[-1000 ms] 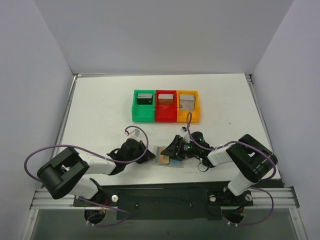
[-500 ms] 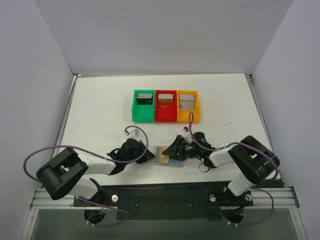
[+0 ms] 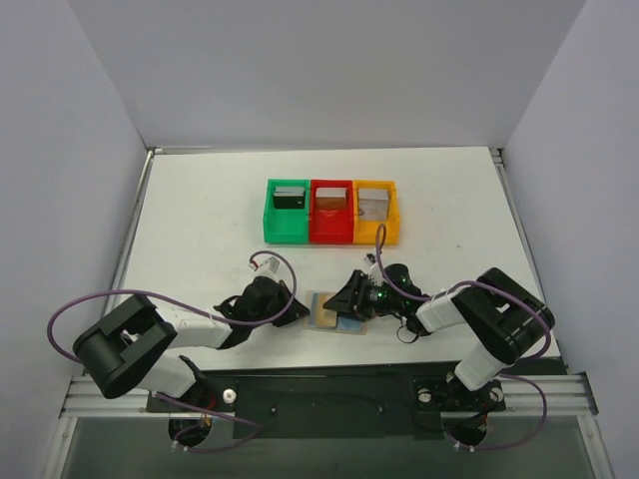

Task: Take the credit cards out of the card holder
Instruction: Remove the credit card from the card holder.

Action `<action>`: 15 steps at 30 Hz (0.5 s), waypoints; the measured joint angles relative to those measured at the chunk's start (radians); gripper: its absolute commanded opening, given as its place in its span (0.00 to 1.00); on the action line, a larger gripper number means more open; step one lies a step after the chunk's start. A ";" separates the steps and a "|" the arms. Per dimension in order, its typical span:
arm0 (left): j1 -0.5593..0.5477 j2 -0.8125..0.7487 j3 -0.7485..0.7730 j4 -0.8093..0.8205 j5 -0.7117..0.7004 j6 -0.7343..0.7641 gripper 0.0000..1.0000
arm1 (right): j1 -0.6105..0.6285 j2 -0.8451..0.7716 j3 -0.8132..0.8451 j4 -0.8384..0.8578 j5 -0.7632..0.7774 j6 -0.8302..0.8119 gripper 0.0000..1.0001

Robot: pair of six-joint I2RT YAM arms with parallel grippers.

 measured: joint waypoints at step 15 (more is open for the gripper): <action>-0.040 0.017 0.017 0.006 -0.050 0.000 0.00 | 0.000 0.066 0.023 0.040 -0.013 0.027 0.47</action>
